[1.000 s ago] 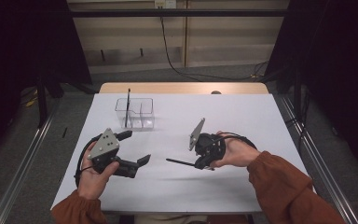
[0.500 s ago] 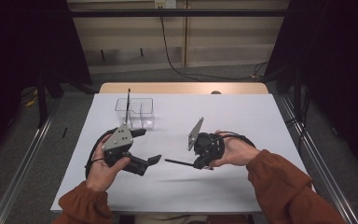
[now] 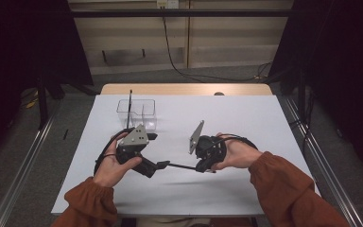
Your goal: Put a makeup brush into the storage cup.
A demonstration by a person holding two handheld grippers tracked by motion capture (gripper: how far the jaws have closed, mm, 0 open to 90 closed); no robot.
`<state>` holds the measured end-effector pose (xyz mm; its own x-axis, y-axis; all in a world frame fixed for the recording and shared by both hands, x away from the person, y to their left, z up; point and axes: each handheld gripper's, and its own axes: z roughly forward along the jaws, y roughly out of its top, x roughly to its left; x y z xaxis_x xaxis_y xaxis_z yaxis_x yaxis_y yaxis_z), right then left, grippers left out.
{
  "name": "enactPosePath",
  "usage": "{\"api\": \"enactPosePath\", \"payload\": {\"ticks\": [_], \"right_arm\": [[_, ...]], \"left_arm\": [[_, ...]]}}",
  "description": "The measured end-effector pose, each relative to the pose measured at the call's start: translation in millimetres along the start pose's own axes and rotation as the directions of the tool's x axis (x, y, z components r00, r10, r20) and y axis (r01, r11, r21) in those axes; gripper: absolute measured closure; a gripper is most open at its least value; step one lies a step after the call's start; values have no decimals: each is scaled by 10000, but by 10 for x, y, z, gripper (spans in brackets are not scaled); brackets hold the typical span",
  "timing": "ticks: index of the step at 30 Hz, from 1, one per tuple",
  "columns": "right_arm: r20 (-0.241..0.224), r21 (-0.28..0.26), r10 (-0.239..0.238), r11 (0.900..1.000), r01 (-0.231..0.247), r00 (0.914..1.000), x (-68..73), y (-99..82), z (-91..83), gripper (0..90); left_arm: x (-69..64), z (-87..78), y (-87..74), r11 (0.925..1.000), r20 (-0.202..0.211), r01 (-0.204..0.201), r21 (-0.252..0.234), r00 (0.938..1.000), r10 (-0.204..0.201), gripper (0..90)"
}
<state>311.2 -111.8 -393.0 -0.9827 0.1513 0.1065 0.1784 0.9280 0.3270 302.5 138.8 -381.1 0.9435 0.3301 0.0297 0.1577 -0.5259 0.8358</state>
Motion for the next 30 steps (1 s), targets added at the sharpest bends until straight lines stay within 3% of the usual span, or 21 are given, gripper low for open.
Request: {"api": "enactPosePath", "payload": {"ticks": [8,16,24,30], "right_arm": [[1,94,-153,9998,153,9999,-2,34,14,851],[17,209,-229,9995,228,9997,11,75,20,850],[8,282,-324,9991,324,9995,16,105,-3,850],[-28,402,-453,9982,454,9990,8,139,19,850]], "left_arm": [[2,75,11,9958,315,-189,892,9994,161,37],[-33,176,44,9843,768,-456,1703,9965,329,41],[-36,223,81,9772,968,-401,2085,9951,202,40],[-26,264,67,9664,1186,-503,2521,9927,207,47]]}}
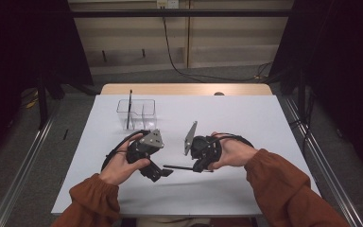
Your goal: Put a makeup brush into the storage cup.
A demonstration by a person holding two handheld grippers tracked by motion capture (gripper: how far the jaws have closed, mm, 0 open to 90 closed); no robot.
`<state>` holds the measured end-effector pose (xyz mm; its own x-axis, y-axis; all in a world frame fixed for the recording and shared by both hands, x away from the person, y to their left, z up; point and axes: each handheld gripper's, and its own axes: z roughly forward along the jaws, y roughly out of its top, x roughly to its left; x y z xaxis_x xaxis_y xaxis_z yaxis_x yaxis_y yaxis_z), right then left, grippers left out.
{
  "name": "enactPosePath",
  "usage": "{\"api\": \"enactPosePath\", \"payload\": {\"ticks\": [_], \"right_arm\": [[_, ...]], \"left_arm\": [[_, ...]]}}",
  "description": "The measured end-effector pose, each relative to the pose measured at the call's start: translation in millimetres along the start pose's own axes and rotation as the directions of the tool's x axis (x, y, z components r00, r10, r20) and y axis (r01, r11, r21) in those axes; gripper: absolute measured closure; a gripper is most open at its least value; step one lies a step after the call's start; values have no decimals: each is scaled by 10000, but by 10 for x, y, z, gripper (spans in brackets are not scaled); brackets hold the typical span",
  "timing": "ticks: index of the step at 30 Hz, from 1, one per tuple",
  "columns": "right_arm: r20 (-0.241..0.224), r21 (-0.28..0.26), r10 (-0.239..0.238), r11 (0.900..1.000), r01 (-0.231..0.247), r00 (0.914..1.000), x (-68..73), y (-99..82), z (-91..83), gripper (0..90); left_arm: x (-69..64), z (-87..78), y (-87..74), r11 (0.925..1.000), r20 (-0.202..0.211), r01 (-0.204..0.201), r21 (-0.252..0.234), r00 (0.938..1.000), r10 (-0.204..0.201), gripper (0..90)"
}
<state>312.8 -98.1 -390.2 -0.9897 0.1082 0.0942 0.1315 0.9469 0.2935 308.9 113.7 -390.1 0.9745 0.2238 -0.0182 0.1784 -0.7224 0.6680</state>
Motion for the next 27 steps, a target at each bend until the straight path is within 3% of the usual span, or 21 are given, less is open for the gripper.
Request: {"api": "enactPosePath", "payload": {"ticks": [9,17,22,24,27], "right_arm": [[58,173,-198,9997,197,9998,-7,70,-11,851],[61,236,-253,9994,251,9997,2,86,-20,851],[74,344,-346,9988,343,9994,-5,91,3,851],[81,406,-432,9983,428,9990,0,96,9,851],[50,356,-475,9982,473,9989,9,101,18,851]], "left_arm": [[9,7,-7,9992,371,-239,326,9991,227,47],[33,69,-12,9948,485,-191,1000,9987,143,59],[29,106,-3,9908,774,-386,1294,9966,287,156],[22,117,-2,9904,688,-443,1311,9970,355,238],[30,137,0,9867,904,-431,1565,9955,291,360]]}}
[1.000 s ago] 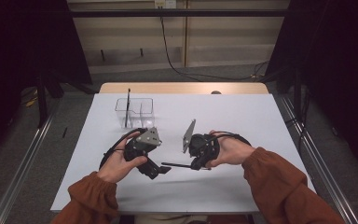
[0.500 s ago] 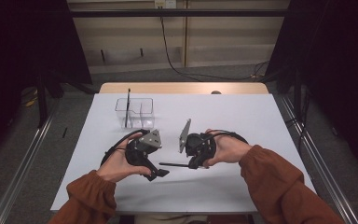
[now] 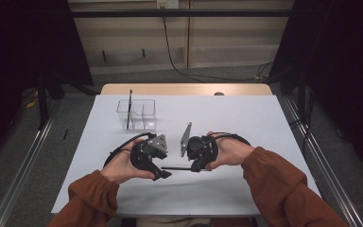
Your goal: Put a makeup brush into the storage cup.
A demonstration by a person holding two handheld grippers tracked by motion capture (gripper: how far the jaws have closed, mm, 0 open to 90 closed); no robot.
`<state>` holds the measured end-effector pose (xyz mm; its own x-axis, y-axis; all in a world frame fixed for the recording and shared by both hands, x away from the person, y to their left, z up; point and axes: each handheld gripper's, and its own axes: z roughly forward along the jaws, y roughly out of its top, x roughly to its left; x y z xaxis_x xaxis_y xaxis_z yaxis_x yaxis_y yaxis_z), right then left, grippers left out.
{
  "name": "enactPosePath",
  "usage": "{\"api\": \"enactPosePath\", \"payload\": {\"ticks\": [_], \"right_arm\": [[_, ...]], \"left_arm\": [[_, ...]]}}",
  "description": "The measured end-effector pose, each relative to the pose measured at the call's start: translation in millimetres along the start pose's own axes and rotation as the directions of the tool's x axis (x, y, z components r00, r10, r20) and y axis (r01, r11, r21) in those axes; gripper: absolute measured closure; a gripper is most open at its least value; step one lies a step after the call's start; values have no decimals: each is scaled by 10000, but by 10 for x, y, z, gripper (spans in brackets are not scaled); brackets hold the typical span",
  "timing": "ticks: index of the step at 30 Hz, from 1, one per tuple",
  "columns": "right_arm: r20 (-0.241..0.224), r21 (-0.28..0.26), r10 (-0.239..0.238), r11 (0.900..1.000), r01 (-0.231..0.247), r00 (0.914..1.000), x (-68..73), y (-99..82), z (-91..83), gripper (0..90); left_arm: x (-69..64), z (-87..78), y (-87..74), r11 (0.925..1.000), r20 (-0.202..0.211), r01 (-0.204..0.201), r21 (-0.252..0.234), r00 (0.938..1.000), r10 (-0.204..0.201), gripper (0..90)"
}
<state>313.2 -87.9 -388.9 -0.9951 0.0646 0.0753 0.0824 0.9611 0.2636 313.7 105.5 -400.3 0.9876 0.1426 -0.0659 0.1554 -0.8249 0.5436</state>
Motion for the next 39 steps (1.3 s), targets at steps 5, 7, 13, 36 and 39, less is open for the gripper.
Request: {"api": "enactPosePath", "payload": {"ticks": [5,7,13,36,39], "right_arm": [[-11,50,27,10000,-27,10000,-4,8,19,851],[20,66,-36,10000,36,10000,5,15,18,851],[66,23,-59,10000,59,10000,22,26,24,850],[282,-89,-144,9999,146,9995,8,2,64,849],[215,-191,-156,9997,161,9996,4,-14,67,842]], "left_arm": [[12,49,17,10000,209,16,35,9998,-17,528],[14,58,23,9998,262,115,138,9996,-119,565],[15,66,33,9999,369,141,67,9992,-144,652],[6,136,29,9999,790,-80,62,9968,75,811],[-3,136,28,9999,908,-104,-35,9958,107,826]]}}
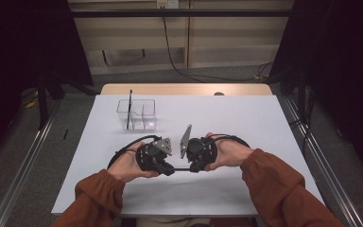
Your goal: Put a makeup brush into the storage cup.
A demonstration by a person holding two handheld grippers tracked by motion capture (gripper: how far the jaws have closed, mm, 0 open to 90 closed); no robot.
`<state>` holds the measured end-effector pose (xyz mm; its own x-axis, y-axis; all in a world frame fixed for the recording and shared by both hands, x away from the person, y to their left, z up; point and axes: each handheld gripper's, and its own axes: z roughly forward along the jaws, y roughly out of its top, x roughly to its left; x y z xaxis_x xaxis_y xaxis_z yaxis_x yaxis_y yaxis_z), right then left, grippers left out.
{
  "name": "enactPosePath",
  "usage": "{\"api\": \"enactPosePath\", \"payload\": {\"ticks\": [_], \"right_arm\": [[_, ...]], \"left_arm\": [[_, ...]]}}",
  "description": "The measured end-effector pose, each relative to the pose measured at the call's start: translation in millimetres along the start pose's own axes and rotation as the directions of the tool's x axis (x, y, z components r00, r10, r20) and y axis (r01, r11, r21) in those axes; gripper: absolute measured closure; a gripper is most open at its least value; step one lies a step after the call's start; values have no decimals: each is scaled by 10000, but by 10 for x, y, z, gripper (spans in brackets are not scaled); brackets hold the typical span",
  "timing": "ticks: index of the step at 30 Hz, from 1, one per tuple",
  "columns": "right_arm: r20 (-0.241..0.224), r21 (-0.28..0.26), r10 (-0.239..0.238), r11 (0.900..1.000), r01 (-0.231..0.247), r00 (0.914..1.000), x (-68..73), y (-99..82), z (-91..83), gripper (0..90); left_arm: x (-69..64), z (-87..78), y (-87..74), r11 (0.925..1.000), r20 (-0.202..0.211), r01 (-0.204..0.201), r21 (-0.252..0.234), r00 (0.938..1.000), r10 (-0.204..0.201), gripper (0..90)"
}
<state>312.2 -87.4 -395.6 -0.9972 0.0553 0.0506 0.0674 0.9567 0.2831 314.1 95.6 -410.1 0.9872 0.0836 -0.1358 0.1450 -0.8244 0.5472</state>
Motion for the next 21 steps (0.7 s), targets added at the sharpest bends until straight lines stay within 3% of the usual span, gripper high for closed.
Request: {"api": "enactPosePath", "payload": {"ticks": [12,21], "right_arm": [[-9,-384,-2,9993,2,10000,-5,-48,-12,823],[-79,-768,318,9965,-323,9995,-20,-107,-4,737]], "left_arm": [[-9,-15,-8,9998,164,118,-145,9998,-116,839],[2,-24,-34,9995,190,249,-207,9995,-245,839]]}}
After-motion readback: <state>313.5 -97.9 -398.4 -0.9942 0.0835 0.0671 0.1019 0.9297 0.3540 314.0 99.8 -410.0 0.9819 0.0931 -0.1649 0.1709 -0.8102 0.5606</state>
